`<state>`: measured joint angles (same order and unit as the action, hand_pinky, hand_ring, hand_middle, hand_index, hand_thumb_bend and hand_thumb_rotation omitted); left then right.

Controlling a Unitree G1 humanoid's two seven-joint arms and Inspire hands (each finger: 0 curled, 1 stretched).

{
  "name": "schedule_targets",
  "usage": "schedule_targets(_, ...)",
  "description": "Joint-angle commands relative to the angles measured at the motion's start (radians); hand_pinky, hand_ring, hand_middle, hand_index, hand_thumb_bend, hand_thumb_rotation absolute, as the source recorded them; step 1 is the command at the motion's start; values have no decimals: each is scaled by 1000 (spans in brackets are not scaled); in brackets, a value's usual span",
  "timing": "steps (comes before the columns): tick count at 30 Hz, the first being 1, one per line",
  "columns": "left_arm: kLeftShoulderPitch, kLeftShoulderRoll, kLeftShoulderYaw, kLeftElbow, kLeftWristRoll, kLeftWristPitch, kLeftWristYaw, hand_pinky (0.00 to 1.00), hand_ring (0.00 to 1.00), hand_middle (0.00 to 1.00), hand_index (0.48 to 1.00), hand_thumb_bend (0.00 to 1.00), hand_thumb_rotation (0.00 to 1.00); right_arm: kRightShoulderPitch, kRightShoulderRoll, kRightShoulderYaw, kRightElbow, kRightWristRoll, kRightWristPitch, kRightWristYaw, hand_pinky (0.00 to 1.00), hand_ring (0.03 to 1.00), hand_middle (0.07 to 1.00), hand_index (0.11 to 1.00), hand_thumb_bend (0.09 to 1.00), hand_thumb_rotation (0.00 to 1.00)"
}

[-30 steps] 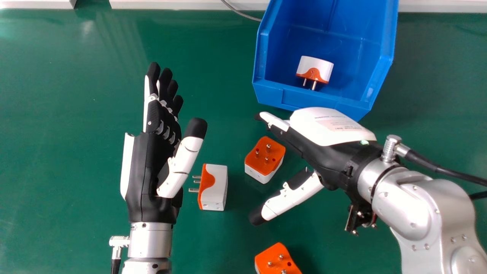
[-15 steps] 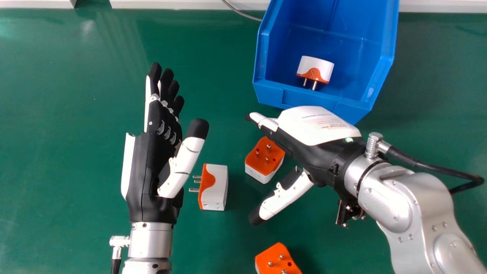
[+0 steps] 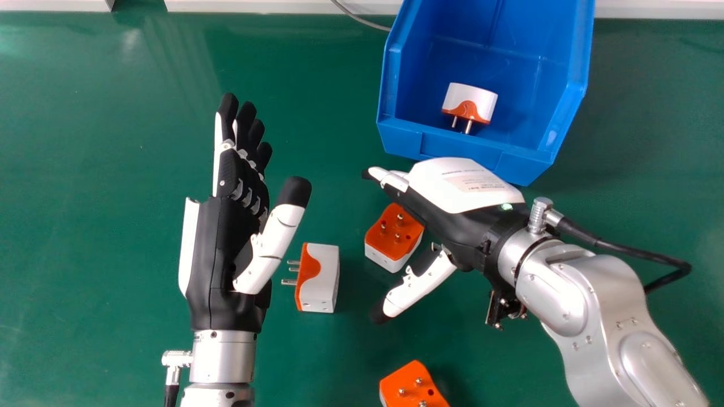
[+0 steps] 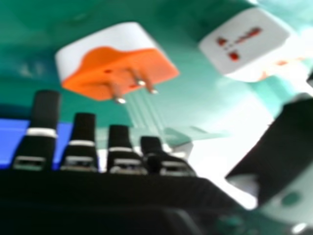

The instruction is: Pick all objects and put in blue box

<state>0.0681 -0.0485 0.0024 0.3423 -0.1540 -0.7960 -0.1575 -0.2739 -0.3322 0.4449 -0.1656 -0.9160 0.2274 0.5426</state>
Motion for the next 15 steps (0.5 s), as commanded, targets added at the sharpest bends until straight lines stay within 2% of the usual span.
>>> schedule_targets(1,-10,-18,-2,-10,14,-9,6,1000,1000,1000,1000,742,571,-37,5,4,11,-4,-21,-40,686,879,935,941,936,394)
schedule_targets(3,-13,-19,-3,-8,12,-10,7,1000,1000,1000,1000,743,567,-42,5,9,28,-6,-33,-63,683,875,932,929,931,360)
schedule_targets(5,-16,-16,-1,-3,19,-13,12,1000,1000,1000,1000,743,567,-43,6,15,40,-10,-41,-87,683,875,932,929,931,360)
schedule_targets(6,-18,-15,0,-1,21,-13,13,1000,1000,1000,1000,747,564,-44,5,19,44,-14,-44,-96,681,864,919,910,922,315)
schedule_targets(9,-24,-17,1,8,12,-20,7,1000,1000,1000,1000,747,564,-47,0,37,57,-34,-49,-120,681,864,919,910,922,315)
schedule_targets(10,-26,-18,2,11,10,-23,7,1000,1000,1000,1000,750,563,-48,-2,41,61,-37,-53,-129,674,841,898,881,908,258)
schedule_targets(13,-32,-18,4,19,9,-28,8,1000,1000,1000,1000,750,563,-44,2,46,74,-48,-62,-161,674,841,898,881,908,258)
schedule_targets(14,-34,-18,4,20,9,-29,7,1000,1000,1000,1000,752,560,-42,3,49,78,-52,-66,-177,664,815,874,845,889,206)
schedule_targets(15,-35,-18,4,21,13,-29,9,1000,1000,1000,1000,752,560,-41,4,51,83,-54,-67,-190,664,815,874,845,889,206)
